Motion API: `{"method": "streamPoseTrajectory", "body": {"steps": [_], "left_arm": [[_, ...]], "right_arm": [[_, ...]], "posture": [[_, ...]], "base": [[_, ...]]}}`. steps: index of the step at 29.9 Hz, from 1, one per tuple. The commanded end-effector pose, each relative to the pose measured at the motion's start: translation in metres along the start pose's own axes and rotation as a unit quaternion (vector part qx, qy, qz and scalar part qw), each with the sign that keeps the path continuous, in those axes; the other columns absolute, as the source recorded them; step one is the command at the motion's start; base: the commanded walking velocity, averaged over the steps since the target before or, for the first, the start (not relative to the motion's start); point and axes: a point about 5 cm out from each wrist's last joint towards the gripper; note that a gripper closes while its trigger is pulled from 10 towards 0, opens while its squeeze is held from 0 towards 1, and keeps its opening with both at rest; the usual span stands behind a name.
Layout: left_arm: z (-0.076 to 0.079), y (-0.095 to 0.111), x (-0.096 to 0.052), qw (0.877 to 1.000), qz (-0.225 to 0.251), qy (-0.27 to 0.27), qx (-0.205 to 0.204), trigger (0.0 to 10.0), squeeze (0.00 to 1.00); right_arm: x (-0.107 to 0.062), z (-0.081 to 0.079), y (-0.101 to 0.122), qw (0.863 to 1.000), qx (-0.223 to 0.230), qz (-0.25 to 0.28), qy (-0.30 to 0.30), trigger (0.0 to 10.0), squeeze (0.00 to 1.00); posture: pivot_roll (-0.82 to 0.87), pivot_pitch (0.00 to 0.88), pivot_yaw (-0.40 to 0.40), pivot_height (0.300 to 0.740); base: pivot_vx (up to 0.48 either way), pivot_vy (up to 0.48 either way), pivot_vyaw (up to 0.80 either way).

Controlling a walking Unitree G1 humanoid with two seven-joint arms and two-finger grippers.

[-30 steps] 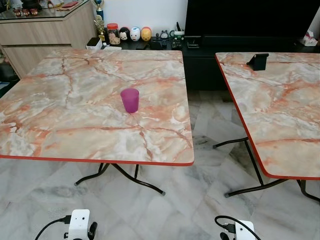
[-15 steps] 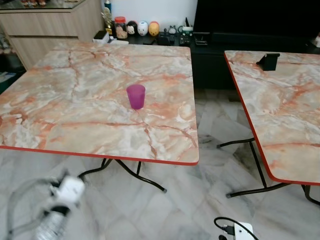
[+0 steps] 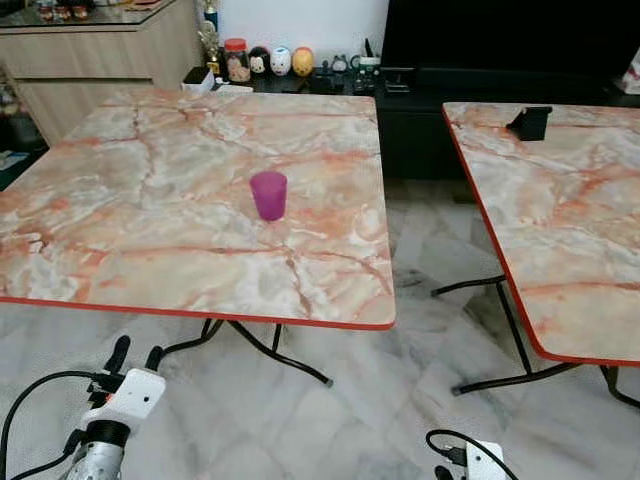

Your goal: Setting the table

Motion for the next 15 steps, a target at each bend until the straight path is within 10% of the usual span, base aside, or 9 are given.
{"method": "streamPoseTrajectory", "body": {"steps": [1,5,8,15], "left_arm": [[-0.003,0.003,-0.003,1.0,0.019,0.02,-0.004,10.0,0.0],[-0.004,0.012,-0.002,0.997,0.067,0.027,-0.013,10.0,0.0],[-0.027,0.052,0.052,0.969,0.03,0.057,-0.239,10.0,0.0],[-0.011,0.093,0.087,0.958,0.072,0.031,-0.277,10.0,0.0]], "right_arm": [[0.0,0.003,0.0,1.0,0.002,-0.002,-0.004,10.0,0.0],[0.001,0.004,0.004,1.0,0.007,0.008,-0.008,10.0,0.0],[0.002,0.003,0.007,1.0,0.008,0.009,-0.006,10.0,0.0],[0.002,0.0,0.007,1.0,0.019,0.008,-0.004,10.0,0.0]], "posture": [[0.06,0.0,-0.005,0.74],[0.06,0.0,-0.011,0.74],[0.05,0.0,-0.012,0.74],[0.03,0.0,0.001,0.74]], "base": [[0.0,0.0,0.0],[0.0,0.0,0.0],[0.0,0.0,0.0],[0.0,0.0,0.0]]}}
Point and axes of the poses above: a point about 5 cm out from each wrist's last joint towards the gripper, its own x axis pointing out of the wrist towards the gripper, its own y axis along the axis of the wrist's last joint, z = x × y, and after that the axes turned 2 degrees about x, right-handed
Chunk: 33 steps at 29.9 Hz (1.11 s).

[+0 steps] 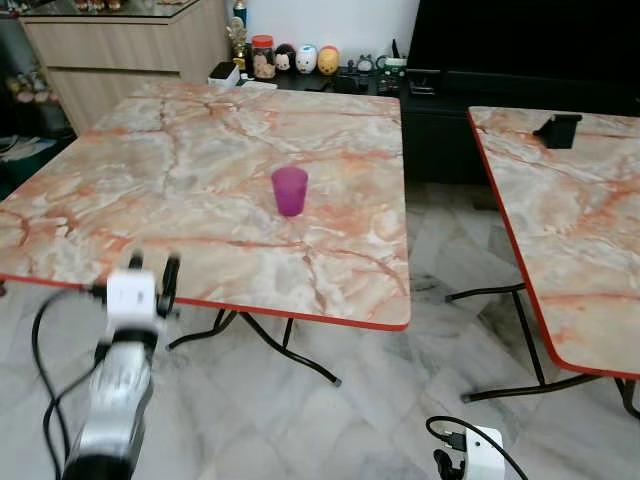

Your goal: Setting the table

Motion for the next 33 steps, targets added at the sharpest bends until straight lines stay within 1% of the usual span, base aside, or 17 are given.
{"method": "streamPoseTrajectory", "body": {"steps": [1,5,8,13,15,19,20,21,22,24,25,26,29,31,32,33], "left_arm": [[0.011,-0.017,-0.011,0.999,-0.043,-0.015,-0.02,10.0,0.0],[0.013,-0.012,-0.011,0.996,-0.06,-0.034,-0.052,10.0,0.0],[0.012,-0.01,-0.009,0.995,-0.068,-0.041,-0.059,10.0,0.0],[0.012,-0.011,-0.01,0.994,-0.07,-0.067,-0.05,10.0,0.0],[0.01,-0.01,-0.013,0.992,-0.076,-0.089,-0.043,10.0,0.0],[0.006,-0.01,-0.016,0.991,-0.083,-0.096,-0.044,10.0,0.0],[0.005,-0.01,-0.017,0.99,-0.085,-0.102,-0.039,10.0,0.0],[0.002,-0.01,-0.018,0.99,-0.085,-0.112,-0.024,10.0,0.0],[0.002,-0.01,-0.018,0.99,-0.085,-0.112,-0.024,10.0,0.0],[-0.006,-0.008,-0.019,0.989,-0.08,-0.125,0.006,10.0,0.0],[-0.007,-0.008,-0.019,0.989,-0.08,-0.126,0.008,10.0,0.0],[-0.018,-0.008,-0.02,0.988,-0.082,-0.127,0.025,10.0,0.0],[-0.03,-0.008,-0.023,0.985,-0.089,-0.137,0.053,10.0,0.0],[-0.04,-0.009,-0.026,0.984,-0.095,-0.133,0.065,10.0,0.0],[-0.051,-0.008,-0.028,0.983,-0.099,-0.129,0.082,10.0,0.0],[-0.053,-0.008,-0.028,0.983,-0.099,-0.128,0.084,10.0,0.0]], "right_arm": [[-0.001,0.0,-0.006,1.0,0.014,-0.01,-0.004,10.0,0.0],[-0.002,0.0,-0.008,1.0,0.018,-0.011,-0.004,10.0,0.0],[-0.002,0.0,-0.008,1.0,0.014,-0.011,-0.003,10.0,0.0],[-0.002,-0.003,-0.007,1.0,0.008,-0.006,0.0,10.0,0.0],[-0.001,-0.005,-0.004,1.0,0.01,0.0,0.001,10.0,0.0],[0.0,-0.007,-0.001,1.0,0.009,0.004,0.004,10.0,0.0],[0.0,-0.007,-0.001,1.0,0.008,0.004,0.005,10.0,0.0],[0.0,-0.008,-0.001,1.0,0.006,0.004,0.006,10.0,0.0],[0.0,-0.008,-0.001,1.0,0.006,0.004,0.006,10.0,0.0],[0.0,-0.008,-0.001,1.0,0.007,0.005,0.006,10.0,0.0],[0.0,-0.008,-0.001,1.0,0.007,0.005,0.006,10.0,0.0],[0.0,-0.007,-0.001,1.0,0.006,0.005,0.006,10.0,0.0],[0.0,-0.006,-0.001,1.0,0.004,0.005,0.005,10.0,0.0],[0.0,-0.005,0.0,1.0,0.005,0.006,0.004,10.0,0.0],[0.0,-0.004,0.001,1.0,0.004,0.007,0.004,10.0,0.0],[0.0,-0.004,0.001,1.0,0.004,0.007,0.004,10.0,0.0]], "posture": [[0.03,0.0,0.001,0.74],[0.03,0.0,-0.004,0.74],[0.03,0.0,-0.005,0.74],[0.03,0.0,-0.009,0.74],[0.03,0.0,-0.009,0.74],[0.04,0.0,-0.012,0.74],[0.04,0.0,-0.01,0.74],[0.04,0.0,-0.01,0.74],[0.04,0.0,-0.01,0.74],[0.05,0.0,-0.014,0.74],[0.05,0.0,-0.014,0.74],[0.05,0.0,-0.015,0.74],[0.05,0.0,-0.015,0.74],[0.06,0.0,-0.016,0.74],[0.06,0.0,-0.02,0.74],[0.06,0.0,-0.02,0.74]], "base": [[0.0,0.0,-0.56],[0.0,0.0,-0.57],[0.0,0.0,-0.58],[0.0,0.0,-0.11],[0.0,0.0,0.0],[0.0,0.0,0.0],[0.0,0.0,0.0],[0.0,0.0,0.0],[0.0,0.0,0.0],[0.0,0.0,0.0],[0.0,0.0,0.0],[0.0,0.0,0.0],[0.0,0.0,0.0],[0.0,0.0,0.0],[0.0,0.0,0.0],[0.0,0.0,0.0]]}}
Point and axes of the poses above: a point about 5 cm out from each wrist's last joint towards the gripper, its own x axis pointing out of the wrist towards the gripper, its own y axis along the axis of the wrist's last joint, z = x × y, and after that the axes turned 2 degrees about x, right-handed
